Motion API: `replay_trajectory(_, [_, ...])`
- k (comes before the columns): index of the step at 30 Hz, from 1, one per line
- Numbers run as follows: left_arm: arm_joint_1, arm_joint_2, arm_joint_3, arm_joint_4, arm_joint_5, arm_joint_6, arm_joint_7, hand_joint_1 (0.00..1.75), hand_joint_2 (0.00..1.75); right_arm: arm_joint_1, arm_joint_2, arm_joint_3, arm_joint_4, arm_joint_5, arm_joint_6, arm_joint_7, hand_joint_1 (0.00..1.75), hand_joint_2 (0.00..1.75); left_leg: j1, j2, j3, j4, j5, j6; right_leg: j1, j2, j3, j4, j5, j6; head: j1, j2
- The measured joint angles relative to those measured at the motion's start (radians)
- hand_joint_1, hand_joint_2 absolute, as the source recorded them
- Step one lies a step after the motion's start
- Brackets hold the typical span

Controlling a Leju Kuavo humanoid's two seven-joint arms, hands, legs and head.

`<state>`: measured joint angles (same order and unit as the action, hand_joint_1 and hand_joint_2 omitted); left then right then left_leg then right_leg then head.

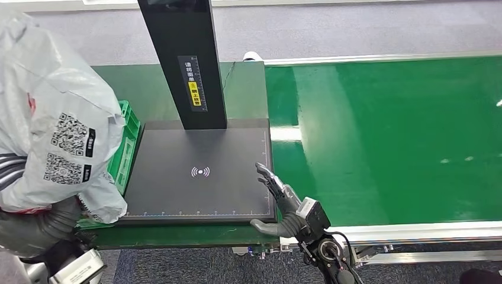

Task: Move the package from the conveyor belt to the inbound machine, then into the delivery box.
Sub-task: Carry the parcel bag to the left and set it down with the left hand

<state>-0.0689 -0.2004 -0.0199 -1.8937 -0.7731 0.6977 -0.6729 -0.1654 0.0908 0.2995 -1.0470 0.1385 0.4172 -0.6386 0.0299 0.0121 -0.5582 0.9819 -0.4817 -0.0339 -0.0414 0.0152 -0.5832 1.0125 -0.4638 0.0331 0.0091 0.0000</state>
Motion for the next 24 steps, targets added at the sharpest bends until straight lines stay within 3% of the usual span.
replay_trajectory(12, [0.002, -0.008, 0.017, 0.000, -0.012, 0.000, 0.000, 1.75, 1.75, 0.000, 0.000, 0.000, 0.001, -0.003, -0.009, 0.000, 0.00, 1.75, 0.000, 0.000, 0.000, 0.000, 0.000, 0.000, 0.000, 0.000, 0.000, 0.000, 0.000, 0.000, 0.000, 0.000])
replay_trajectory(15, [-0.007, -0.017, 0.040, 0.052, -0.052, -0.002, 0.012, 1.75, 1.75, 0.006, 0.000, -0.004, -0.003, 0.005, -0.010, 0.008, 0.00, 1.75, 0.000, 0.000, 0.001, 0.000, 0.000, 0.000, 0.000, 0.000, 0.000, 0.000, 0.000, 0.000, 0.000, 0.000])
replay_trajectory(21, [-0.092, 0.010, 0.134, 0.373, -0.128, -0.004, 0.282, 1.75, 1.75, 0.042, 0.000, -0.018, -0.042, 0.024, -0.001, 0.022, 0.00, 1.75, 0.000, 0.002, 0.001, 0.000, 0.001, -0.001, 0.000, 0.001, 0.000, 0.000, 0.001, 0.000, 0.000, 0.000])
replay_trajectory(24, [-0.126, 0.034, 0.199, 0.499, -0.152, -0.003, 0.350, 1.75, 1.75, 0.043, 0.000, -0.022, -0.044, 0.026, 0.002, 0.024, 0.00, 1.75, 0.000, 0.002, 0.001, 0.000, 0.001, -0.001, 0.000, 0.001, 0.000, 0.000, 0.001, 0.000, 0.000, 0.000])
